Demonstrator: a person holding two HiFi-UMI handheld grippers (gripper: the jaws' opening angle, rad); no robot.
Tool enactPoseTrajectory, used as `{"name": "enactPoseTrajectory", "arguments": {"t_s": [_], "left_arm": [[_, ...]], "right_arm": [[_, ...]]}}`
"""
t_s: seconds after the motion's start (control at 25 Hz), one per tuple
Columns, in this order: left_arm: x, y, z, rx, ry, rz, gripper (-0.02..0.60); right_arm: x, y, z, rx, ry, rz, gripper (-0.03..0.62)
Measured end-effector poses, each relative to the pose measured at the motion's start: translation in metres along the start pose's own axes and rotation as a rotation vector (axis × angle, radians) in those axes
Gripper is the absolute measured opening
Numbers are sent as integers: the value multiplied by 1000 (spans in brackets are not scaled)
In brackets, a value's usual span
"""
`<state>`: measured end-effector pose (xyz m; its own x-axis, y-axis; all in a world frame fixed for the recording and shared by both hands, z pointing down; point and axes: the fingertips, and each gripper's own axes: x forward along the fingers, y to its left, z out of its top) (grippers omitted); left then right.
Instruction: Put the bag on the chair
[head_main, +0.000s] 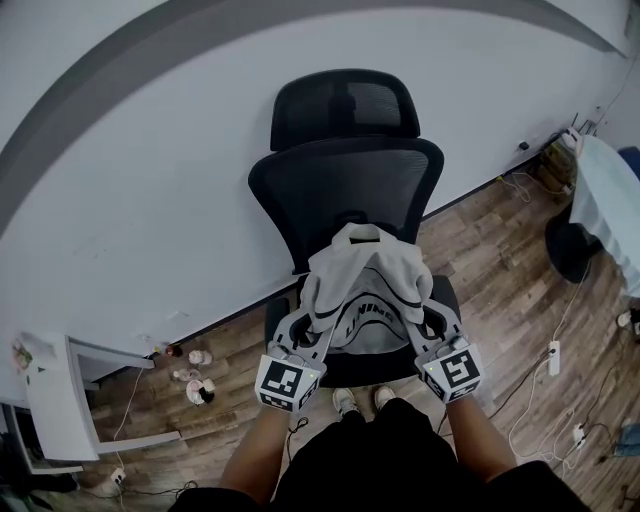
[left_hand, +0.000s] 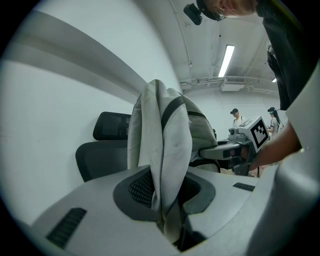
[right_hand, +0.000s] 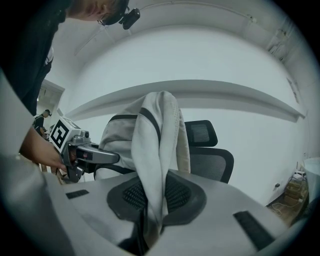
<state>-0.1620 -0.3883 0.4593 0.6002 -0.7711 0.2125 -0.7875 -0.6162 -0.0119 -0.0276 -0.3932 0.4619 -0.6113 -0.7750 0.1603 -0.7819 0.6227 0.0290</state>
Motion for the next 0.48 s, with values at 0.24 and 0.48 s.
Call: {"name": "enactPoseTrajectory", "arguments": {"t_s": [0.24, 0.48], "left_arm": [[31, 23, 1, 6, 21, 40, 84], [64, 49, -10, -14, 67, 83, 84]], "right_arm": [[32, -26, -2, 5, 9, 40, 64], [66, -48, -15, 23, 56, 84, 64]]}}
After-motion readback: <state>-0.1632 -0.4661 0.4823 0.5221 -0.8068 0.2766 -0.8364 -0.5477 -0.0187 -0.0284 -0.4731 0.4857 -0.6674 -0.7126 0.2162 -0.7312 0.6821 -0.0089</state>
